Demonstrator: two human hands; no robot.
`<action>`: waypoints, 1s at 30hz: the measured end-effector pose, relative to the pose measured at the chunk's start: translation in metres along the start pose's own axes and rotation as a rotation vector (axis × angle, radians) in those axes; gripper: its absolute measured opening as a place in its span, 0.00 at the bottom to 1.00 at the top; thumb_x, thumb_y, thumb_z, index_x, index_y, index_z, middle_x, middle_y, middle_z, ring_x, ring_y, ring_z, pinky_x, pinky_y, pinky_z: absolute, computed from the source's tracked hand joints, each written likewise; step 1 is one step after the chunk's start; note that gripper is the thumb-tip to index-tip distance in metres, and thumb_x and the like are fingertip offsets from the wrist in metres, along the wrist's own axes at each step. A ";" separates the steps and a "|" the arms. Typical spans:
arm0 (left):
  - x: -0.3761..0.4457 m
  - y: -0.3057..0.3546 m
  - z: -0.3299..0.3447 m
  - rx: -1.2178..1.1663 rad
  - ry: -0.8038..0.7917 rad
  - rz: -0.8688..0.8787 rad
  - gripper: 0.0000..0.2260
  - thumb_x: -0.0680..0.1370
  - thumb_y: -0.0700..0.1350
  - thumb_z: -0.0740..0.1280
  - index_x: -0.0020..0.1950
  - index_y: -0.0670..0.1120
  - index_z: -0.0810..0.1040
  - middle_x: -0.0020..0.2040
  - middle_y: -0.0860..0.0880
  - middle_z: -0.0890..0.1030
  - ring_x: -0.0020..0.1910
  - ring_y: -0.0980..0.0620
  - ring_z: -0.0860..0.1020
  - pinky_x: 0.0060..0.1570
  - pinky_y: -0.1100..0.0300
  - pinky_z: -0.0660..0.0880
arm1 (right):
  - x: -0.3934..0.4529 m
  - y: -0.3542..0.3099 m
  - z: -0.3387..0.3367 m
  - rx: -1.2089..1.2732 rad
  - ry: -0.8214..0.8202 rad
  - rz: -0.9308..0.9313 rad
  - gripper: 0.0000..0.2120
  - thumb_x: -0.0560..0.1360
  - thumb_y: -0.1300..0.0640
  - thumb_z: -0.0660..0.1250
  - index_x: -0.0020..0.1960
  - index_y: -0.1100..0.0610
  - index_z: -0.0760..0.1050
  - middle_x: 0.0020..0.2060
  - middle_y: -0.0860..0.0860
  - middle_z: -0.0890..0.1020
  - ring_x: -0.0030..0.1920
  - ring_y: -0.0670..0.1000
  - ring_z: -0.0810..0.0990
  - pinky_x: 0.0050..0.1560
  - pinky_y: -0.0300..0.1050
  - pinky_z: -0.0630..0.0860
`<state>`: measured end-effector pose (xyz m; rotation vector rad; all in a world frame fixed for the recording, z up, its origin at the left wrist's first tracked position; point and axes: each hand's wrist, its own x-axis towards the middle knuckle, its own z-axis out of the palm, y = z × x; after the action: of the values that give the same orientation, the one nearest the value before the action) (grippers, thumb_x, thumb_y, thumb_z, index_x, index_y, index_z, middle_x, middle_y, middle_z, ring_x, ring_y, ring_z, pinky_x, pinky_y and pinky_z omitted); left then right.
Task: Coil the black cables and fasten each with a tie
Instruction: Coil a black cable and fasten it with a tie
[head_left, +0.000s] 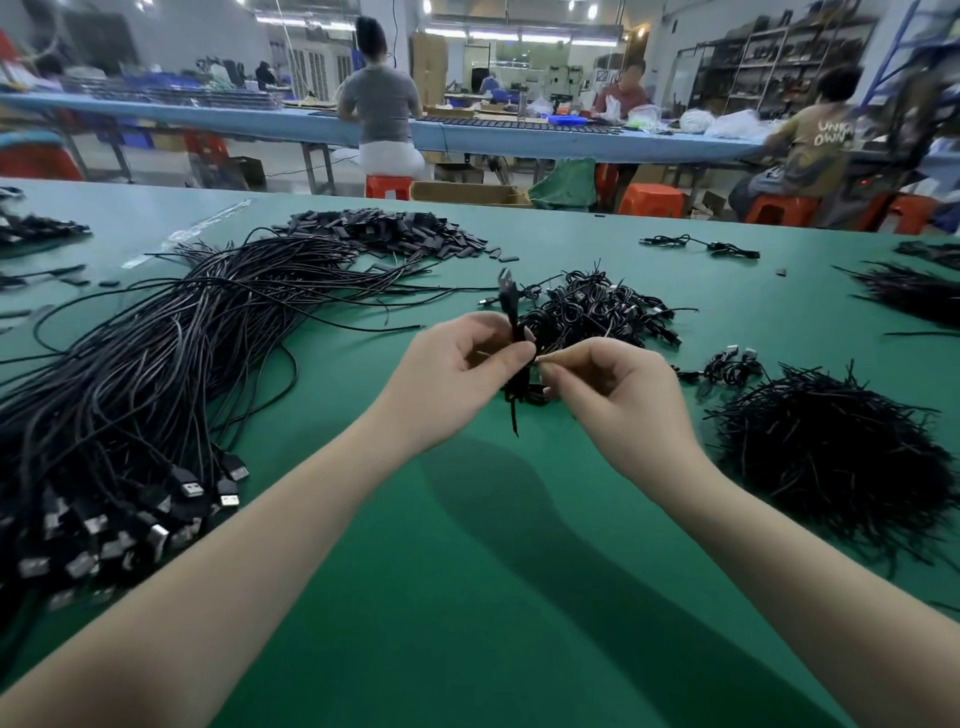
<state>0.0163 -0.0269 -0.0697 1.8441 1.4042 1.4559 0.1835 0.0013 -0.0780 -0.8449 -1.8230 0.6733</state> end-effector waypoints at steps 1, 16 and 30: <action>-0.001 0.001 0.002 -0.021 0.002 -0.038 0.03 0.78 0.45 0.68 0.44 0.50 0.79 0.39 0.52 0.82 0.38 0.54 0.78 0.44 0.59 0.75 | 0.000 -0.001 0.001 -0.048 0.025 -0.051 0.04 0.73 0.61 0.72 0.42 0.53 0.82 0.34 0.43 0.83 0.38 0.44 0.81 0.41 0.36 0.74; 0.014 0.000 -0.040 -0.285 0.013 -0.665 0.08 0.81 0.51 0.62 0.58 0.52 0.73 0.42 0.50 0.86 0.39 0.54 0.84 0.34 0.63 0.73 | 0.064 0.001 -0.023 -0.829 0.118 -0.646 0.04 0.72 0.72 0.68 0.40 0.66 0.75 0.32 0.59 0.75 0.30 0.55 0.72 0.32 0.45 0.64; 0.011 -0.115 -0.241 1.479 -0.130 -0.911 0.14 0.76 0.47 0.65 0.55 0.40 0.79 0.55 0.41 0.81 0.52 0.43 0.80 0.51 0.55 0.77 | 0.008 0.069 0.068 -0.727 -0.278 -0.014 0.14 0.78 0.50 0.61 0.61 0.51 0.77 0.58 0.50 0.77 0.60 0.53 0.72 0.54 0.46 0.72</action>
<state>-0.2506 -0.0317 -0.0647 1.2578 2.9929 -0.3565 0.1358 0.0439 -0.1505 -1.2449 -2.3696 0.0946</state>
